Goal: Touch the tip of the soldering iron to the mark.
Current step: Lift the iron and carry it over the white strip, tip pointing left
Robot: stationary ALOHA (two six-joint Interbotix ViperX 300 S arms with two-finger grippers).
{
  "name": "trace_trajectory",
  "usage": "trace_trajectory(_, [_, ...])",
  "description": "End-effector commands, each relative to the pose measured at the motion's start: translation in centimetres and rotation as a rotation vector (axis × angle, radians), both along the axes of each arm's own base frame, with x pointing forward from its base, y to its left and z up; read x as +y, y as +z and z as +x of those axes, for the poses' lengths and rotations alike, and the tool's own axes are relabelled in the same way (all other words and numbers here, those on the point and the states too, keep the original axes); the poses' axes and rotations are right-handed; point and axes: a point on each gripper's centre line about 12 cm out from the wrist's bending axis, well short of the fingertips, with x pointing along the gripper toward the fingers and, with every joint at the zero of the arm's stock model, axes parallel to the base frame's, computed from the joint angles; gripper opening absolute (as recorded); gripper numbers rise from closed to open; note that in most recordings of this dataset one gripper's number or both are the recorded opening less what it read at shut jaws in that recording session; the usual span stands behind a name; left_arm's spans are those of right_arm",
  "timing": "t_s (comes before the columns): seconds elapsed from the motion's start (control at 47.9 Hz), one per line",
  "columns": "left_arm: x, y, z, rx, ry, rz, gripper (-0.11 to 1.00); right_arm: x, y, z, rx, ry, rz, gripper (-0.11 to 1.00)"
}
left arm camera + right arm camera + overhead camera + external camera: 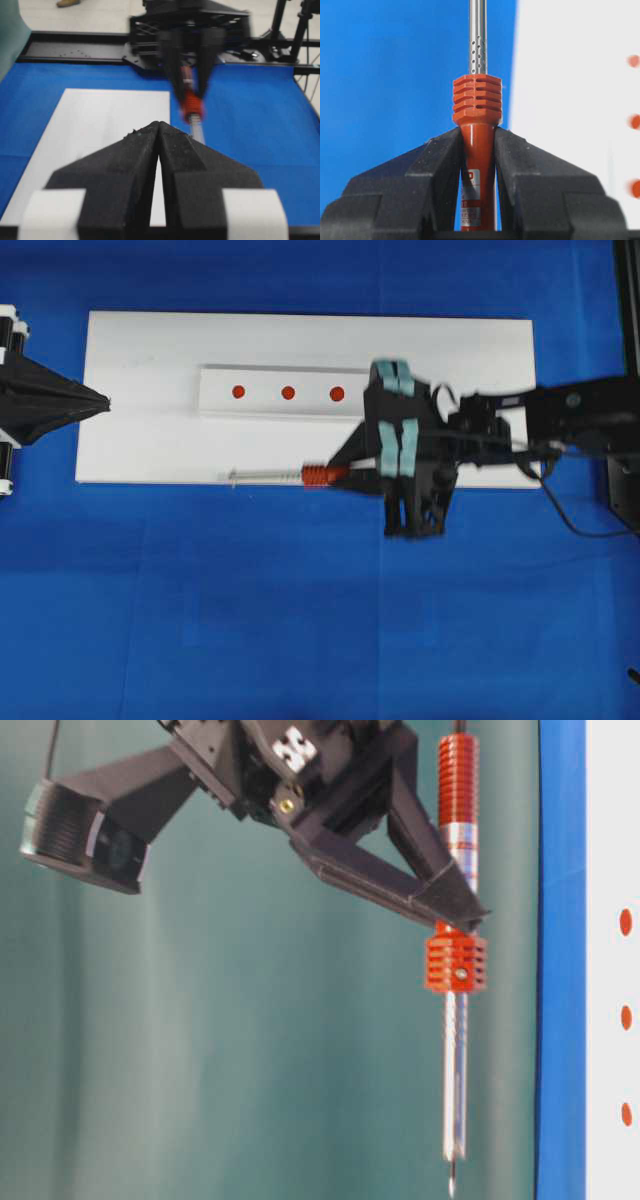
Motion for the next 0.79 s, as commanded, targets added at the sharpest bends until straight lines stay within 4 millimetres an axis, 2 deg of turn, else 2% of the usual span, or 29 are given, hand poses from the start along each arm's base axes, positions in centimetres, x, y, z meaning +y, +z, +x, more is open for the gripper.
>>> trace_trajectory(0.0, [0.0,0.4,0.1,-0.012,0.000,0.000,0.00,-2.1,1.7,0.0,-0.028,-0.029,-0.044,0.07])
trace_trajectory(0.23, [0.0,0.4,0.1,-0.012,0.000,0.000,0.00,-7.2,1.8,-0.5,0.016,-0.106,-0.145,0.07])
trace_trajectory(0.376, [0.0,0.3,0.1,-0.008,0.000,0.000,0.00,-9.5,2.3,-0.7,0.022,-0.143,-0.192,0.07])
trace_trajectory(0.501, [0.0,0.3,0.1,-0.006,0.000,0.002,0.00,-10.5,2.4,-0.4,0.041,-0.150,-0.218,0.07])
trace_trajectory(0.772, [0.0,0.2,0.1,-0.005,0.000,0.003,0.00,-10.7,2.1,0.3,0.089,-0.139,-0.222,0.07])
